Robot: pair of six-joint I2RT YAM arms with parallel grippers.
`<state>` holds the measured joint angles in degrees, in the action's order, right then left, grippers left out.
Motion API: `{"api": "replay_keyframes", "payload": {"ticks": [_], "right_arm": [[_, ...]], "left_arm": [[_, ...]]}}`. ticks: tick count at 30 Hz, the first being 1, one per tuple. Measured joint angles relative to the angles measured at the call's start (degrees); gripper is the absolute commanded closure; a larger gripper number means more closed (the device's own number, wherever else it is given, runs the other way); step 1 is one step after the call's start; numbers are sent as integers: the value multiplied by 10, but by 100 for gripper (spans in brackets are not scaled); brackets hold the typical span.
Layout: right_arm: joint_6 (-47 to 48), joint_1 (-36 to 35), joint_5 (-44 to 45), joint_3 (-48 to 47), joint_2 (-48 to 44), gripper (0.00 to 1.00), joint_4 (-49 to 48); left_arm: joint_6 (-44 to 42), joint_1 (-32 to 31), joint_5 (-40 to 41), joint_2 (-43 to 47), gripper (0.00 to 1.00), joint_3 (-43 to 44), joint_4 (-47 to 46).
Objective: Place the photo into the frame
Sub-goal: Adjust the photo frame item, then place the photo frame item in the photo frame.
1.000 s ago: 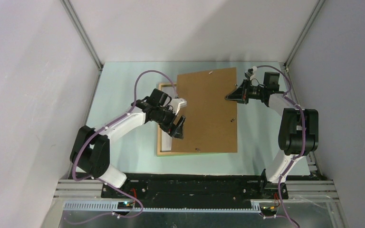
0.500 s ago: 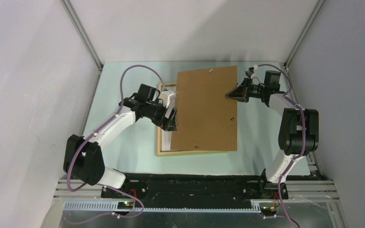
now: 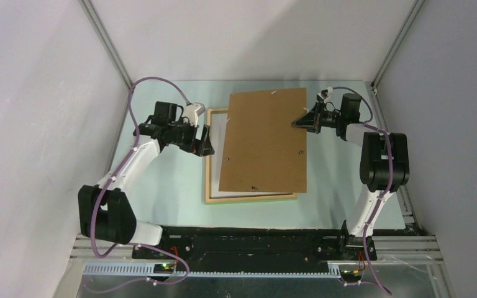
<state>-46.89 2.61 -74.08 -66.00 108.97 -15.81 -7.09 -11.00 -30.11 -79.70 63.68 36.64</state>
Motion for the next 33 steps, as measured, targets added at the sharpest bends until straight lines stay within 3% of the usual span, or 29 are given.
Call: {"api": "replay_keyframes", "payload": {"ticks": [13,33], "right_arm": [[-36,-24,-4,-33,78,100,-34],[-71,-60,-4,-81,153,100,-74]], "left_arm": [[0,43,-1,-2,9,10,1],[1,45,-1,-23,9,36,4]]}}
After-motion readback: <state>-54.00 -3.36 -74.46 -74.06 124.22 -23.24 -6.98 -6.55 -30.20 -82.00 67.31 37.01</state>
